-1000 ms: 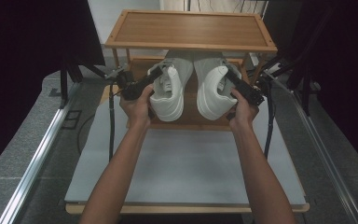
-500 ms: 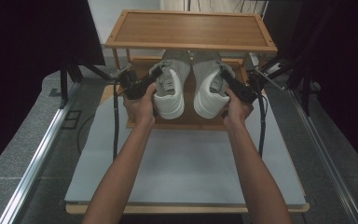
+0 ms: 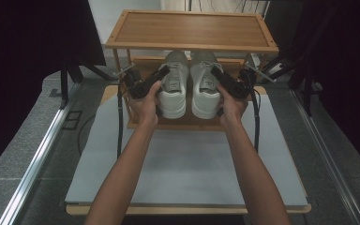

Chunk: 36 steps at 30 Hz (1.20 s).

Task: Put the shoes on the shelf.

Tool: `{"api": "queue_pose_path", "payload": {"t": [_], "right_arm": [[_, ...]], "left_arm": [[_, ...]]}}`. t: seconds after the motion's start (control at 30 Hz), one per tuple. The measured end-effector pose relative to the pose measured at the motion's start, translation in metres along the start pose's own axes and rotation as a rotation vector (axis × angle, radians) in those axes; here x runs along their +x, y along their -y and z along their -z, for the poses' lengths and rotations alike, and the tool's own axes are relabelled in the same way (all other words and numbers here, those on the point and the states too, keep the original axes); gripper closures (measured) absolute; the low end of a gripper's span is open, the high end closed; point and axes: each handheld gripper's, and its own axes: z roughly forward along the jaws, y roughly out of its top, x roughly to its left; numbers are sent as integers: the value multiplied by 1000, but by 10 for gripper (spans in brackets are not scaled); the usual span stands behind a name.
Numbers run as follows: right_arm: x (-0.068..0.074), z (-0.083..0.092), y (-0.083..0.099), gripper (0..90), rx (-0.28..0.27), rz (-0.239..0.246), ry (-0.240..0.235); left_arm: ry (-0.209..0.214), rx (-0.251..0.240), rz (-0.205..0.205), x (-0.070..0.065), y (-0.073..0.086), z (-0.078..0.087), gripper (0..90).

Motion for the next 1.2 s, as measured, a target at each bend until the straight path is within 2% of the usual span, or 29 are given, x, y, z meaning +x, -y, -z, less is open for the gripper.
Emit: {"api": "queue_pose_path", "payload": {"t": [0.03, 0.13, 0.2, 0.23, 0.27, 0.3, 0.33, 0.4, 0.47, 0.5, 0.53, 0.6, 0.67, 0.77, 0.8, 0.83, 0.87, 0.97, 1.0, 1.03, 1.1, 1.17, 1.2], "right_arm": [[0, -1, 0, 543, -2, 1, -3], [-1, -1, 0, 455, -17, -21, -26], [-1, -1, -1, 453, -22, -26, -45], [-1, 1, -1, 452, -37, -36, -56], [-1, 5, -2, 445, -69, -49, -86], [-1, 5, -2, 445, -69, -49, -86], [-2, 9, -2, 433, -64, -28, -81], [-3, 11, -2, 436, -66, -23, -77], [-6, 23, 1, 465, -66, -15, -95], [-6, 23, 1, 465, -66, -15, -95], [-8, 34, 4, 496, -66, 14, -119], [-8, 39, 5, 508, -57, 27, -127], [-6, 49, 9, 554, -26, 80, -126], [-2, 67, 17, 649, 6, 161, -133], [2, 77, 23, 704, 29, 223, -138], [2, 77, 23, 704, 29, 223, -138], [5, 81, 27, 719, 47, 262, -134], [18, 92, 42, 801, 51, 439, -110], [21, 93, 47, 823, 65, 482, -116], [24, 93, 50, 848, 87, 501, -132], [30, 88, 57, 882, 129, 543, -150], [32, 86, 58, 891, 126, 553, -149], [33, 84, 56, 891, 137, 544, -157]], "left_arm": [[5, -13, 0, -1, -2, 2, 560], [-3, -6, -26, -2, -4, 4, 531], [-3, -9, -29, -1, -3, 6, 526], [-1, -10, -33, 0, -2, 8, 523], [4, -9, -42, 0, -2, 11, 520], [4, -9, -42, 0, -2, 11, 520], [8, -15, -52, 0, -2, 14, 523], [19, -18, -65, -1, -2, 19, 526], [36, -16, -86, -3, -3, 27, 554], [42, -14, -99, -4, -3, 31, 554], [53, -13, -125, -6, -3, 38, 590], [79, 5, -135, -8, -2, 49, 608], [116, 32, -147, -11, 0, 61, 685], [97, 62, -248, -17, 7, 80, 775], [87, 90, -306, -21, 13, 89, 818], [87, 90, -306, -21, 13, 89, 831], [87, 108, -342, -24, 18, 93, 831], [93, 162, -407, -31, 27, 97, 875], [89, 184, -432, -33, 30, 96, 879], [85, 211, -453, -34, 33, 94, 884], [89, 247, -459, -35, 40, 88, 892], [80, 267, -469, -34, 45, 80, 893], [90, 257, -459, -33, 48, 75, 894]]}}
